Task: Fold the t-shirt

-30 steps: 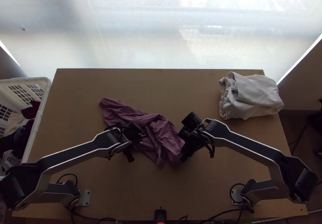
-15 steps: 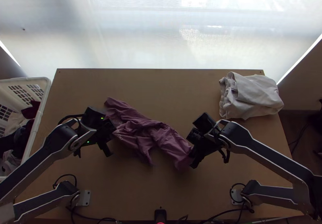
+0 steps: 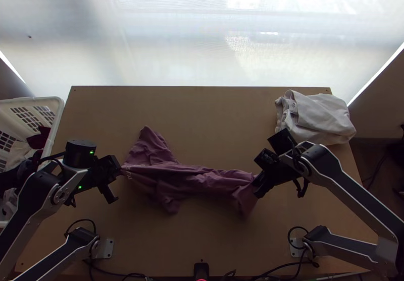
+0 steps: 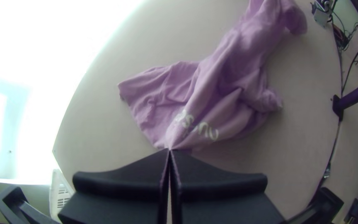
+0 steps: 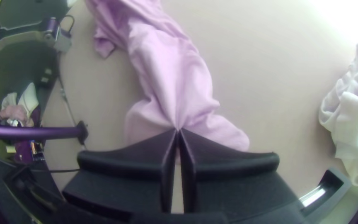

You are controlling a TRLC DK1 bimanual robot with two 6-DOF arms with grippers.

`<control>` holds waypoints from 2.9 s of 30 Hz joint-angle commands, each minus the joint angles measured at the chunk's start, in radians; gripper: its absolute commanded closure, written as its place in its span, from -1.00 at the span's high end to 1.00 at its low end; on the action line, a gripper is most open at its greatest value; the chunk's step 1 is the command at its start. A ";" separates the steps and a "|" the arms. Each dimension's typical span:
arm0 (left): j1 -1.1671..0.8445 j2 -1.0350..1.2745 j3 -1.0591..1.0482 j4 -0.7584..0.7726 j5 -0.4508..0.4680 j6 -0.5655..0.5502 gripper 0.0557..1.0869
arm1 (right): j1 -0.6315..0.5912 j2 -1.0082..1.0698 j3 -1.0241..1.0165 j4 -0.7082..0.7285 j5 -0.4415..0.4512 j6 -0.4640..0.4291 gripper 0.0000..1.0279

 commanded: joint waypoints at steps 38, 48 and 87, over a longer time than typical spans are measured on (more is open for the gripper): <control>0.169 0.126 -0.326 0.522 -0.041 0.048 0.90 | -0.158 0.279 0.054 0.222 0.185 0.153 0.16; 0.342 0.074 -0.269 0.485 -0.034 0.125 0.90 | -0.129 0.200 0.051 0.138 0.185 0.173 0.37; 0.072 0.784 0.064 0.828 0.002 0.011 0.73 | -0.014 0.231 -0.026 0.161 0.226 0.084 0.12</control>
